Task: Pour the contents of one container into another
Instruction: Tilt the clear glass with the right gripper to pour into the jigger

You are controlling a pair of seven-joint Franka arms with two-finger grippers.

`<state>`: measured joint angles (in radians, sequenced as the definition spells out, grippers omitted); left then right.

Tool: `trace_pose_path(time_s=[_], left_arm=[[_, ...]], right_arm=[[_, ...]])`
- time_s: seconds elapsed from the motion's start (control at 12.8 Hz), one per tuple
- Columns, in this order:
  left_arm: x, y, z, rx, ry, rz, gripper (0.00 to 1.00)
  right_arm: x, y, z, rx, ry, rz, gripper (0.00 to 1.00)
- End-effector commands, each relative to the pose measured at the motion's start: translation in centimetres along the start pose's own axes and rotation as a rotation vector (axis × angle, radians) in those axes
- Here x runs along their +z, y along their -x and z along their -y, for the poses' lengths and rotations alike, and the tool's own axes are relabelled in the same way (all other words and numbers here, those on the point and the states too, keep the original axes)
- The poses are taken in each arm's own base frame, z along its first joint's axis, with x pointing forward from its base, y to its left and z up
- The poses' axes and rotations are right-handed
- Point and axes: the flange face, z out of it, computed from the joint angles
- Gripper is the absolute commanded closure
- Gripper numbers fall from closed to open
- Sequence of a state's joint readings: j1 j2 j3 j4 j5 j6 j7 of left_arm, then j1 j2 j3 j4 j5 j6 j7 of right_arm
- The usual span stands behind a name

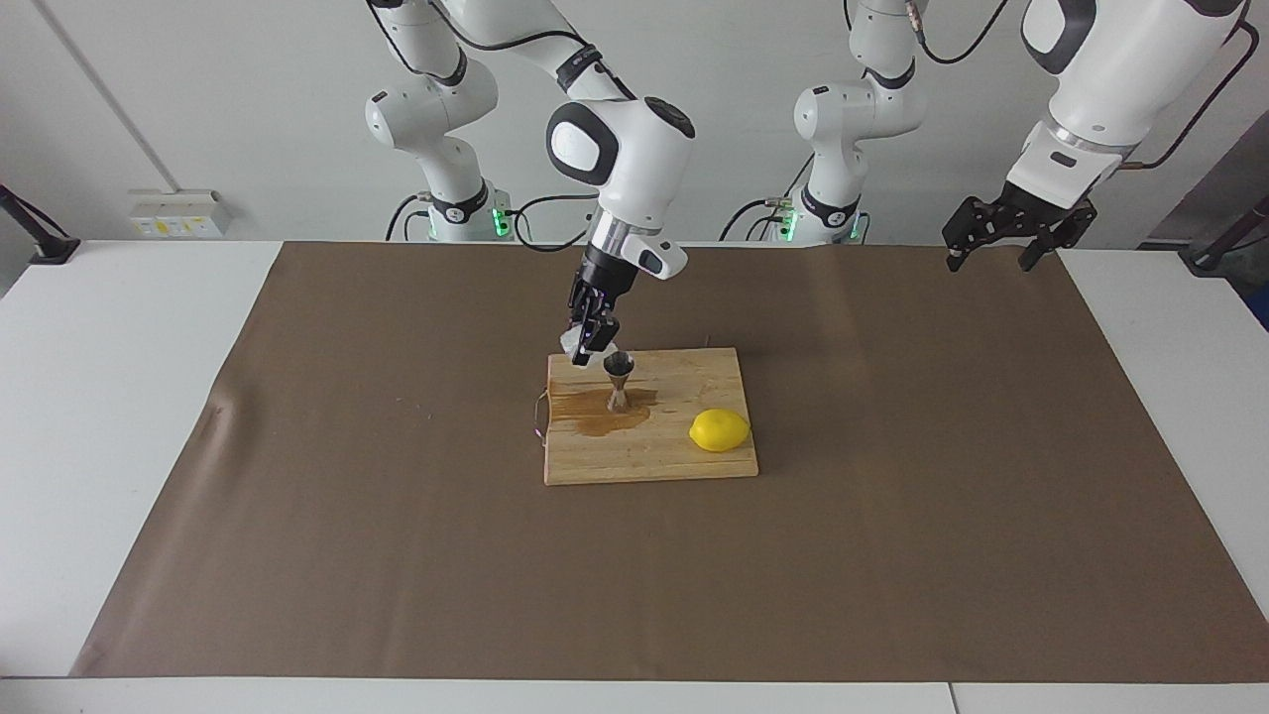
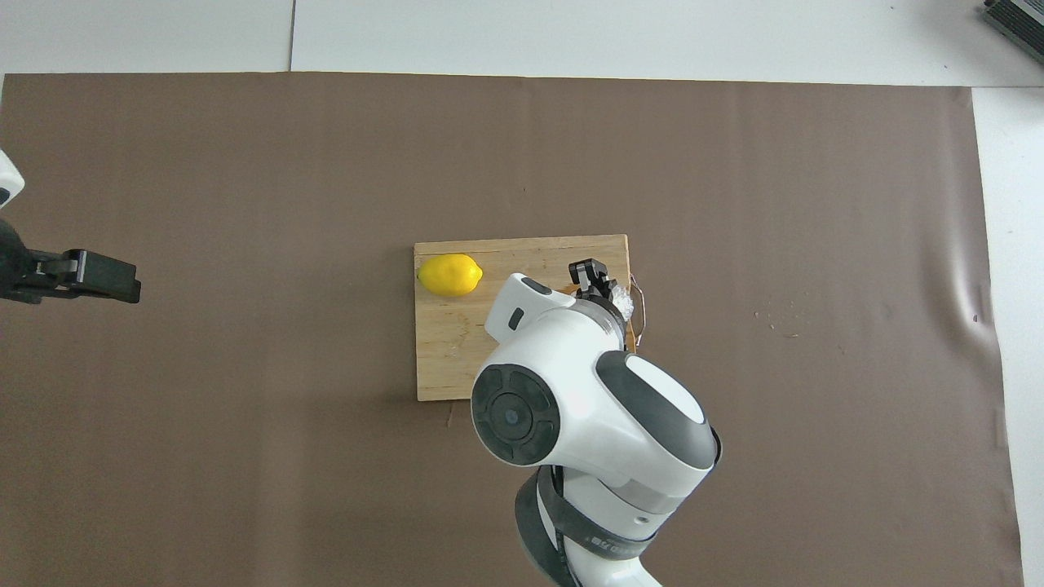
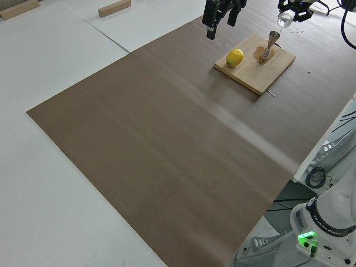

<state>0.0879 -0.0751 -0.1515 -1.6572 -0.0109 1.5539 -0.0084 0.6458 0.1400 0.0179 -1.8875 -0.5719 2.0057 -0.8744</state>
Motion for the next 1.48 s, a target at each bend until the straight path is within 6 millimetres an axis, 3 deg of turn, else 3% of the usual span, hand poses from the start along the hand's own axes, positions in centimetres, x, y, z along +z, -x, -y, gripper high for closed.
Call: trace_pose_path(time_s=[0.0,0.94,1.4], left_arm=[[0.0,0.9,0.0,-0.013,-0.001,-0.011,0.0],[0.0,0.9,0.1,-0.014,-0.003,-0.011,0.0],[0.0,0.9,0.1,-0.014,-0.003,-0.011,0.0]], right_arm=[[-0.2,0.3,0.3,-0.007,0.015,0.036,1.0],[0.5,-0.3,-0.3,0.064,0.028,0.054,1.0],[-0.4,-0.1,-1.2,0.183,-0.003,-0.023,1.0]])
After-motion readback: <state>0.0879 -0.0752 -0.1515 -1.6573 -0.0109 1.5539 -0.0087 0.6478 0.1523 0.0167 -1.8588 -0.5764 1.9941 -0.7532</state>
